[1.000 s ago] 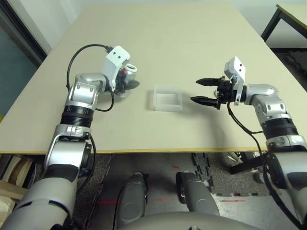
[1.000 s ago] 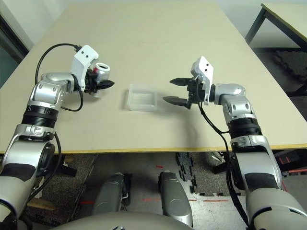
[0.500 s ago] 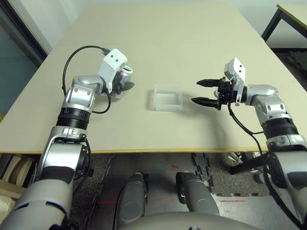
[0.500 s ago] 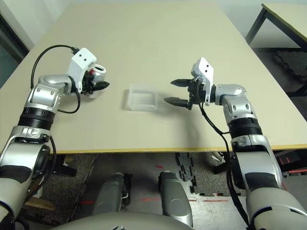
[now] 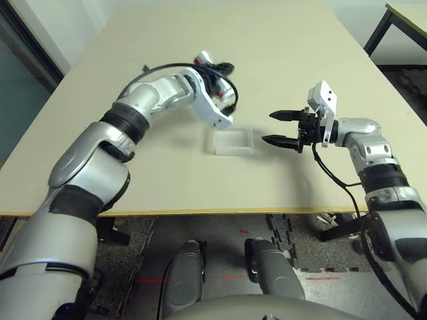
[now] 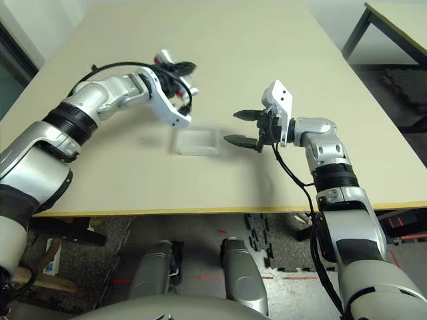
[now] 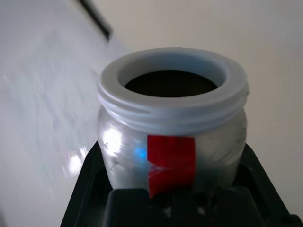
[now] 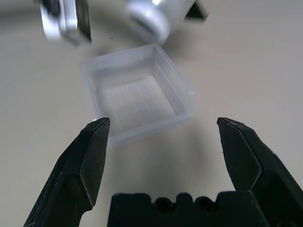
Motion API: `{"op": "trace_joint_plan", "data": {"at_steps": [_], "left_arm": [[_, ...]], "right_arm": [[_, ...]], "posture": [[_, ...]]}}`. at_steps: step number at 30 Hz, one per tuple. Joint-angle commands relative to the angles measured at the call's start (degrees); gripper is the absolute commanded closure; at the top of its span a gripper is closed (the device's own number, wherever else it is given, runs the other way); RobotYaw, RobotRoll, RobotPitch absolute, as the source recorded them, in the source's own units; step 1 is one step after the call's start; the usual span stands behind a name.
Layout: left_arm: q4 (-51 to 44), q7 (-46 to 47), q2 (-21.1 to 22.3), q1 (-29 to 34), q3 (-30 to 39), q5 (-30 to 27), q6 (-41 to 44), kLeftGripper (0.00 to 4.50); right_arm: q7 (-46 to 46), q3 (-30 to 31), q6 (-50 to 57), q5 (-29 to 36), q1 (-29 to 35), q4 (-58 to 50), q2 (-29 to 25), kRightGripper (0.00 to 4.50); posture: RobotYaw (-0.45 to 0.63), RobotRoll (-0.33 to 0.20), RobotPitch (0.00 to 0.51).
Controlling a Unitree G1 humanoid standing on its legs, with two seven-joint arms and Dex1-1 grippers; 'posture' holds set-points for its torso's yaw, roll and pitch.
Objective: Pour the medicine from the bottle into the box.
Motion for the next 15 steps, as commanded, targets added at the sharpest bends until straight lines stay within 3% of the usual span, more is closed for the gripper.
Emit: {"op": "trace_joint_plan", "data": {"at_steps": [1,8,13,15], "left_arm": [[4.50,5.38,-1.72,-4.15,-3.26,4.58,-0.70,1.85],[10.78,7.34,-4.54,-7.18,-3.16,4.89,1.19,1.85],[12.79,-0.77,-4.16,-5.04,2.51,-2.93,-2.35,1.85],[14.01,-8.53,-4.14,-3.40,7.95,-9.82,-3.57,1.85]], "right_arm": [[-0.21,-0.19,-0.14,0.13,0.12,0.04,0.04,0.00],[-0.30,-0.30,0.30,0.56,0.64,-0.56,0.22,0.00],[-0.22,-0.06,0.27,0.38,0.49,-0.42,0.36,0.00],[0.09,0.45,-0.50,-0.30,0.47,-0.04,0.06,0.00]], "posture": [[-0.05,0.000,0.099],[-0.05,0.000,0.100],[-0.04,0.000,0.104],[-0.04,0.000,0.104]]}}
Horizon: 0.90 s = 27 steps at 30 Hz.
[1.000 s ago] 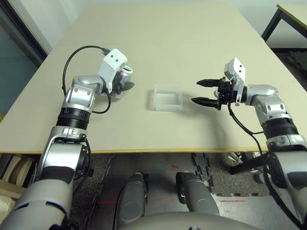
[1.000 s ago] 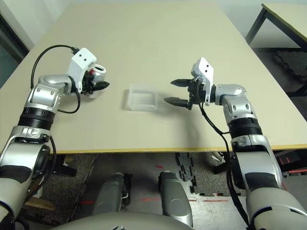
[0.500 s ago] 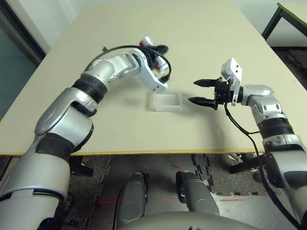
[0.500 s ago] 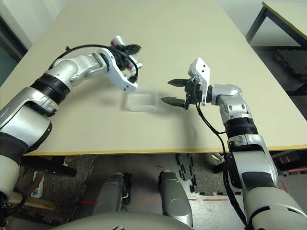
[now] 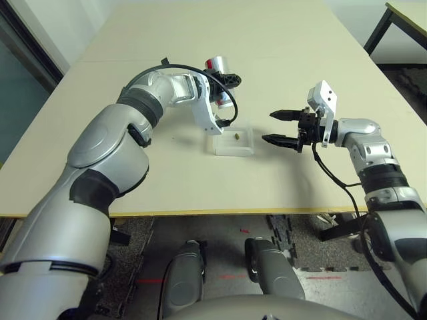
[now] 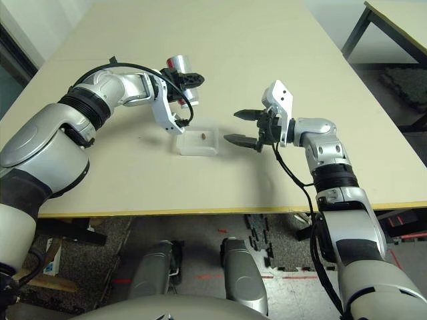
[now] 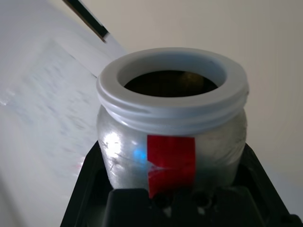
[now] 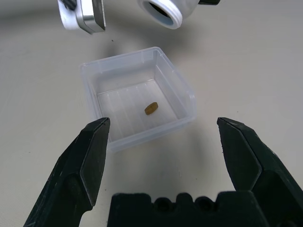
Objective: Pour the medicine from the bottle into the box.
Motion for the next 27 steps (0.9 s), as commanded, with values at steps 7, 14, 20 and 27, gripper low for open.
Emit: {"op": "trace_joint_plan", "data": {"at_steps": [7,14,20,27], "left_arm": [[0.17,-44.25,-1.80,9.36,34.00,-41.21,14.94,1.85],[-10.62,-51.40,-1.44,15.85,48.02,-56.28,36.71,1.85],[-23.21,-50.54,-0.99,24.15,54.33,-63.48,48.87,1.85],[-26.02,-45.89,-3.27,28.75,60.42,-69.88,50.35,1.85]], "right_arm": [[1.27,1.65,-2.38,-1.92,0.65,0.09,-0.72,0.00],[1.87,1.88,-3.01,-2.48,0.54,0.40,-1.06,0.00],[2.46,2.11,-3.25,-2.81,-0.05,1.22,-1.17,0.00],[2.87,2.29,-3.59,-3.12,-0.87,2.19,-0.99,0.00]], "posture": [[-0.03,0.000,0.109],[-0.02,0.000,0.113],[-0.01,0.000,0.117],[0.00,0.000,0.122]]}}
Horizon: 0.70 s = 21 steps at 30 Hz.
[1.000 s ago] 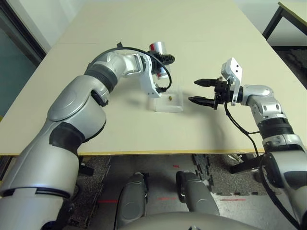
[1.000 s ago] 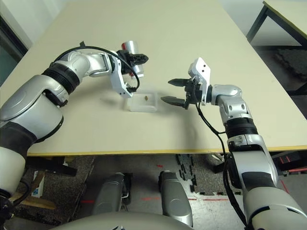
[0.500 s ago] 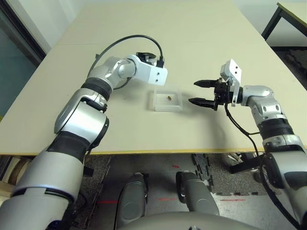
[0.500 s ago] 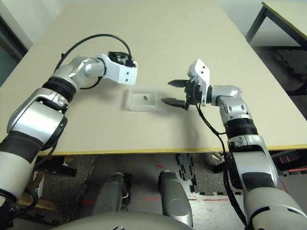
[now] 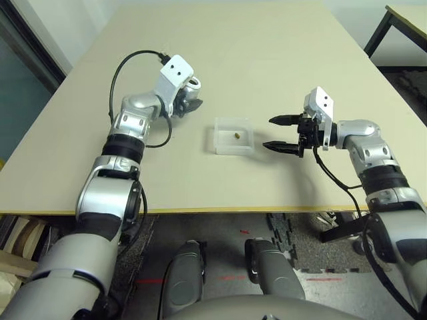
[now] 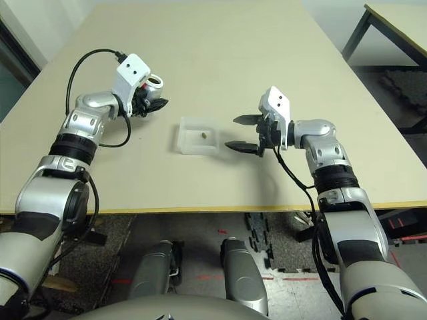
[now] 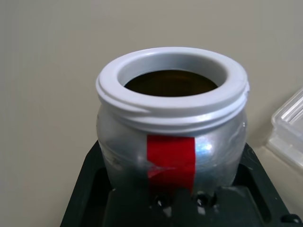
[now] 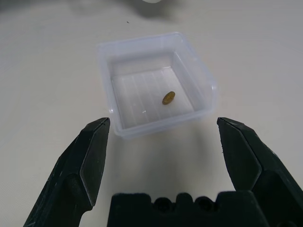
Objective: Pour the medicine from the bottle into the box.
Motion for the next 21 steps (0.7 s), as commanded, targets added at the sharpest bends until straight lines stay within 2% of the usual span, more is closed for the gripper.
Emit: {"op": "trace_joint_plan", "data": {"at_steps": [1,16,21], "left_arm": [[0.53,2.34,-0.76,1.70,1.77,-2.55,-2.39,1.85],[15.21,5.23,-2.53,2.64,4.55,-5.61,-20.69,1.85],[18.42,5.26,-2.88,2.87,5.42,-6.27,-23.42,1.85]], "right_arm": [[0.59,0.54,-0.60,-0.52,-0.75,0.82,-0.31,0.00],[1.31,0.59,-0.23,-0.52,-0.65,0.40,-1.63,0.00],[1.40,0.71,-0.32,-0.54,-0.82,0.56,-1.85,0.00]], "posture": [[-0.01,0.000,0.124],[-0.02,0.000,0.124],[-0.02,0.000,0.124]]}}
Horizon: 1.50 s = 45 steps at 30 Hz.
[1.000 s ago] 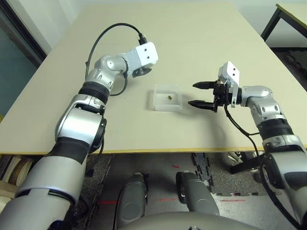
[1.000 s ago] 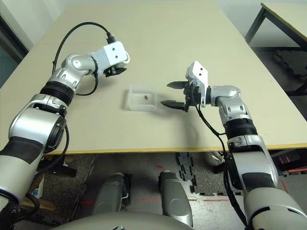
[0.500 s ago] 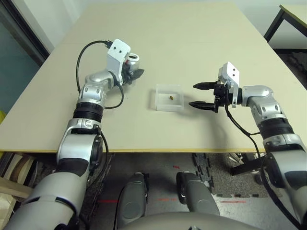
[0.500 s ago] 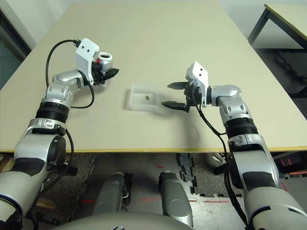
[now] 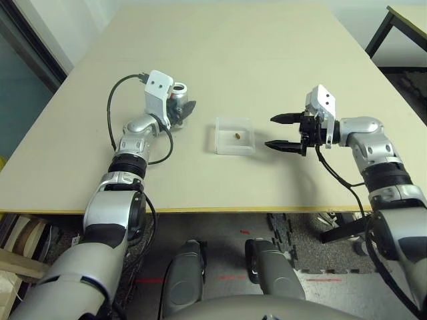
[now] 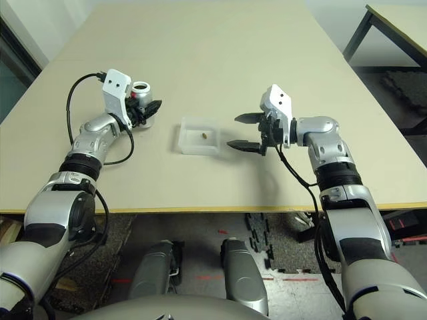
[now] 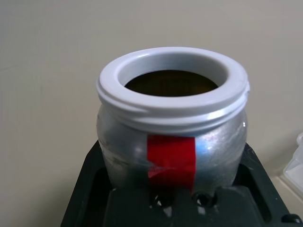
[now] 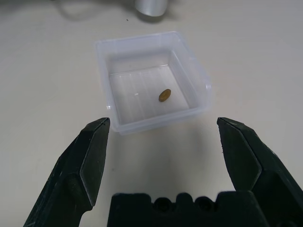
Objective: Pour the medicine from the bottle into the box.
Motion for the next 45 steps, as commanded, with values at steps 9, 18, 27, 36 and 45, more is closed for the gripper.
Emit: {"op": "trace_joint_plan", "data": {"at_steps": [9,18,27,36,45], "left_arm": [[5.98,2.01,-0.52,2.32,1.39,-0.48,-5.82,1.85],[6.48,3.24,-0.44,3.16,0.61,0.39,-6.31,1.85],[5.21,2.87,0.11,3.73,0.30,0.41,-5.96,0.08],[-0.21,0.94,1.70,6.62,0.12,-0.18,-4.85,0.08],[-16.23,-2.27,2.24,15.03,0.34,-3.43,2.68,0.08]], "right_arm": [[0.83,0.53,-0.65,-0.76,-0.50,1.01,-0.56,0.00],[1.24,0.51,-1.79,-1.23,-0.91,2.64,-0.25,0.00],[1.26,0.51,-2.77,-1.39,-1.22,3.99,0.12,0.00],[1.27,0.53,-4.13,-1.72,-1.97,6.11,0.88,0.00],[1.24,0.53,-5.48,-2.33,-3.21,8.52,1.99,0.00]], "posture": [[-0.03,0.000,0.123],[-0.02,0.000,0.128],[-0.02,0.000,0.129],[0.00,0.000,0.131],[0.03,0.000,0.130]]}}
